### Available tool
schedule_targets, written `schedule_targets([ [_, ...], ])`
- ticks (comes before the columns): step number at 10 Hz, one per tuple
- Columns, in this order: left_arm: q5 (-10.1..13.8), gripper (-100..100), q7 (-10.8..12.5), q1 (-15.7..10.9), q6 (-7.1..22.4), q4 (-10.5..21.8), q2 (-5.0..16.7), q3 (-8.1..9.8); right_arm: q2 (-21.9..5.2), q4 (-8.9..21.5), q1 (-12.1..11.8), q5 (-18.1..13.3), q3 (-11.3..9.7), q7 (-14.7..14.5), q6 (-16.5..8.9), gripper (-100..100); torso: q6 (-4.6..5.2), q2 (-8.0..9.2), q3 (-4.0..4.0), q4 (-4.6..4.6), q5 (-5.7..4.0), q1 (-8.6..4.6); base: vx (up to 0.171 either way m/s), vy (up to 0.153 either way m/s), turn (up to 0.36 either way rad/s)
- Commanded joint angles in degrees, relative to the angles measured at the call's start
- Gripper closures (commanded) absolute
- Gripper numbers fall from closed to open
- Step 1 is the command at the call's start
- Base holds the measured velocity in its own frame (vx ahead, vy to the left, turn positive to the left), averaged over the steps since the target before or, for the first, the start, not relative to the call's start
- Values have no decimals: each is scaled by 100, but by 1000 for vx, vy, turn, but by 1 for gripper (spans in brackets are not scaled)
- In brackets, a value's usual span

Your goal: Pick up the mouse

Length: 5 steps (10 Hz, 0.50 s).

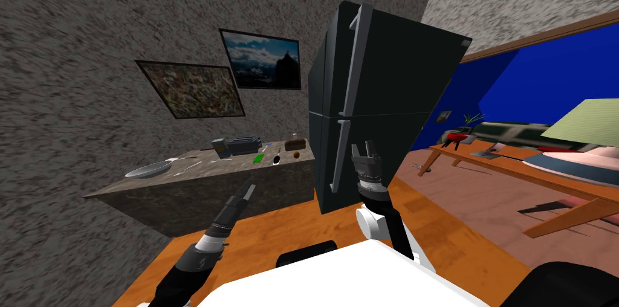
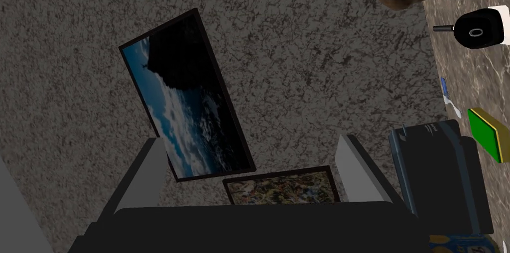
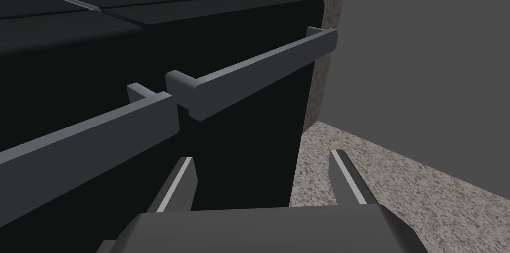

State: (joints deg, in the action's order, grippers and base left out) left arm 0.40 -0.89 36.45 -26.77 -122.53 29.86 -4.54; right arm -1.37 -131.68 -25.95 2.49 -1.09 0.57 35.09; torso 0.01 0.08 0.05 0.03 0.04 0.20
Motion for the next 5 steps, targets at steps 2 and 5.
schedule_targets([
  [2, 52, -100, 131, -47, 299, 209, 422, -72, 0, 0, -1, 0, 0, 0, 0, 0, -3, -4, -2, 0, 0, -1, -18, 26, -138],
  [5, 92, -100, 227, -54, 468, 353, 838, -106, 0, 0, 0, 0, 0, 0, 0, 0, 0, -8, -4, -1, 0, 0, -13, 26, -126],
])
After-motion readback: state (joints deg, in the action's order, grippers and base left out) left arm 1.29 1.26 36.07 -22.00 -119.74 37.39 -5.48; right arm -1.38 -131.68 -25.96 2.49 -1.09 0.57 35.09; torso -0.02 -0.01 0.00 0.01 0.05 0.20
